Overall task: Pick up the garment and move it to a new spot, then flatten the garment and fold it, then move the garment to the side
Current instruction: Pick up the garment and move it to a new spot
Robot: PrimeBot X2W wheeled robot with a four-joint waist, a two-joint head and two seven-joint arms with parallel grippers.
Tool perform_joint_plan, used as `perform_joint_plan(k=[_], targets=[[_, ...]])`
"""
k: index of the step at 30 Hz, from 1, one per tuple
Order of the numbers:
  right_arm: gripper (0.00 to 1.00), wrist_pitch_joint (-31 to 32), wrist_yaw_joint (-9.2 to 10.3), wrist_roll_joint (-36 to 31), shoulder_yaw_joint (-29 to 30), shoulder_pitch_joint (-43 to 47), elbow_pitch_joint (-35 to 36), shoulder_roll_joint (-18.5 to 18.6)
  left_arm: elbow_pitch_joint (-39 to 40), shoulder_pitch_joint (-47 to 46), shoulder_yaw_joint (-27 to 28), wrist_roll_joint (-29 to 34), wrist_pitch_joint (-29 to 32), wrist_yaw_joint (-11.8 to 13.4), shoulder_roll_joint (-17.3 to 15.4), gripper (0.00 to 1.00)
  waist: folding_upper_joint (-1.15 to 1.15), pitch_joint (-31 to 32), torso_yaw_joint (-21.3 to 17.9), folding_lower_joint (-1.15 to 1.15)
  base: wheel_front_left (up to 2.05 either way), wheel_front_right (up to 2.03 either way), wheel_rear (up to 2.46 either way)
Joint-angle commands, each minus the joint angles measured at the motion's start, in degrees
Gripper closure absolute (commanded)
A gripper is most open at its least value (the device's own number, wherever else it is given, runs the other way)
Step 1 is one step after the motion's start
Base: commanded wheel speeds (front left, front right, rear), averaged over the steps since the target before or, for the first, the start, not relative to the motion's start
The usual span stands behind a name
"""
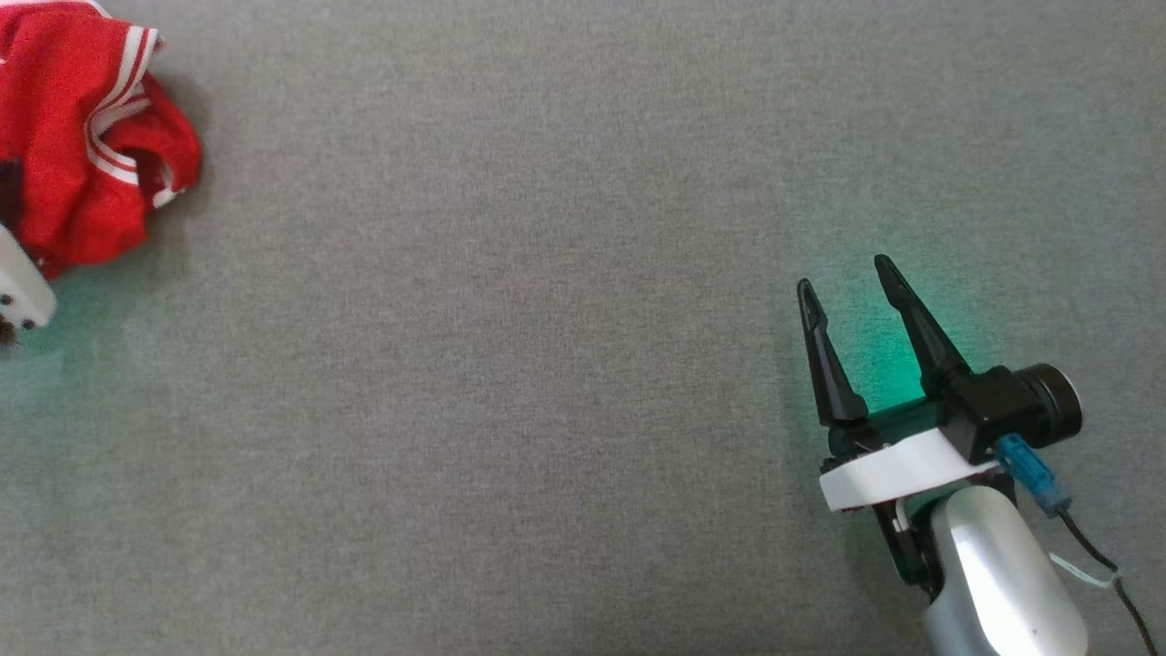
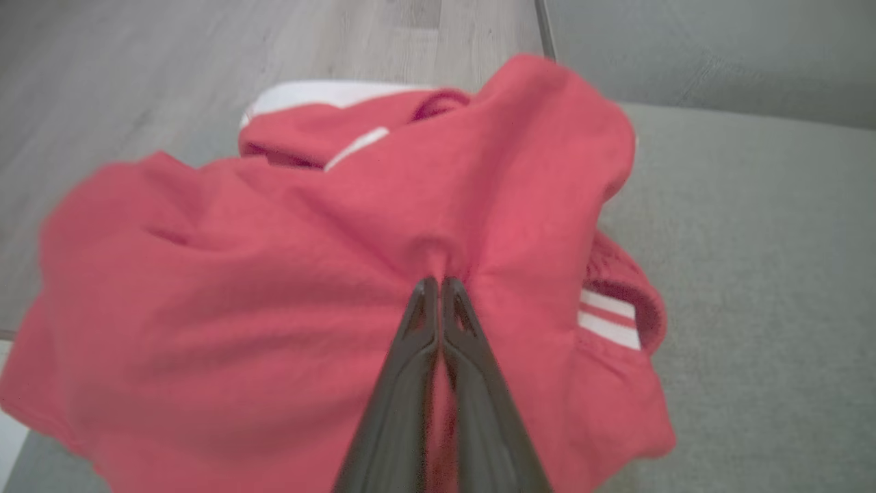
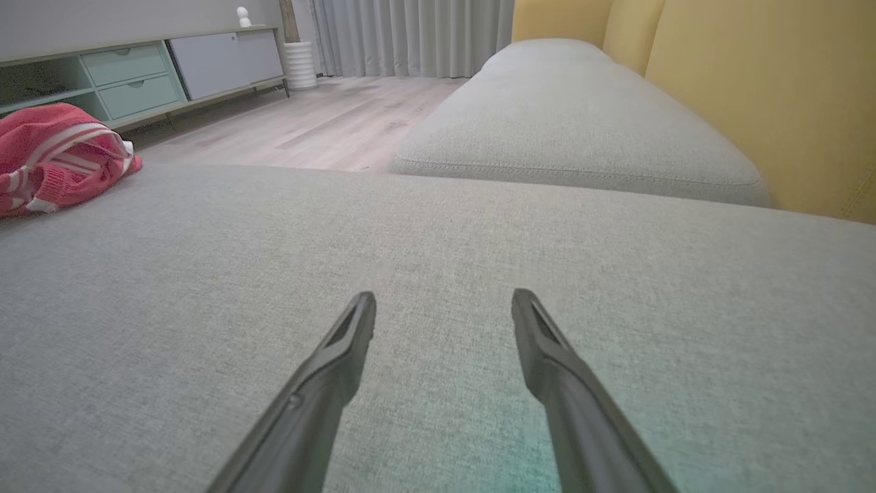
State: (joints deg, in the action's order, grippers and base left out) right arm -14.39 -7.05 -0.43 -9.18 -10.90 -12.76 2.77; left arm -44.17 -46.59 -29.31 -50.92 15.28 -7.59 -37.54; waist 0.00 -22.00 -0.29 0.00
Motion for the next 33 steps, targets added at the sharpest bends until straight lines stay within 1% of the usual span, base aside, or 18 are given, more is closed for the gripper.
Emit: perform_joint_plan(k=[1,5,9,15,18,21,27,30,33], targets=[[0.00,-0.6,-0.44,0.4,-1.5,0.9,1.5,0.1,1.4,-2.0,2.6,-0.4,-1.1,0.1,-4.4,1.00,0.00,0.8,0.0,0.00,0.00,0.00,0.00],[0.00,-0.6,-0.44,1.1,-1.9,1.2,1.1,0.1,3.7,-4.5,3.5,-1.4,-7.6,0.1,-5.4,1.00,0.00,3.2,0.3,0.00,0.00,0.00,0.00],[0.00,-0.6,-0.44,2.4,-2.4,1.8,0.7,0.1,7.5,-5.8,2.6,-2.7,-11.1,0.1,-5.8,1.00,0.00,6.3,0.4,0.00,0.00,0.00,0.00],[0.00,-0.6,-0.44,4.8,-2.7,3.0,0.3,0.1,17.1,-5.1,1.2,-5.4,-12.2,0.1,-6.3,1.00,0.00,11.0,0.0,0.00,0.00,0.00,0.00],[0.00,-0.6,-0.44,6.0,-2.4,3.8,0.4,0.1,24.2,-3.0,1.5,-7.8,-11.4,0.1,-6.1,1.00,0.00,13.1,-0.4,0.00,0.00,0.00,0.00],[0.00,-0.6,-0.44,7.0,-1.7,4.6,0.6,0.1,32.5,-0.2,1.9,-11.4,-10.1,0.4,-5.2,1.00,0.00,14.5,-0.9,0.00,0.00,0.00,0.00],[0.00,-0.6,-0.44,8.5,-1.3,5.2,1.5,0.1,49.1,6.9,0.8,-16.3,-8.0,4.2,-3.2,1.00,0.00,15.3,-3.1,0.00,0.00,0.00,0.00],[0.00,-0.6,-0.44,9.1,-1.3,5.2,2.1,0.1,55.3,10.1,-0.9,-17.5,-7.9,6.2,-1.0,1.00,0.00,14.9,-4.7,0.00,0.00,0.00,0.00],[0.00,-0.6,-0.44,9.5,-1.7,4.9,2.5,0.1,59.0,12.7,-3.9,-18.3,-7.4,7.6,2.1,1.00,0.00,14.6,-6.7,0.00,0.00,0.00,0.00]])
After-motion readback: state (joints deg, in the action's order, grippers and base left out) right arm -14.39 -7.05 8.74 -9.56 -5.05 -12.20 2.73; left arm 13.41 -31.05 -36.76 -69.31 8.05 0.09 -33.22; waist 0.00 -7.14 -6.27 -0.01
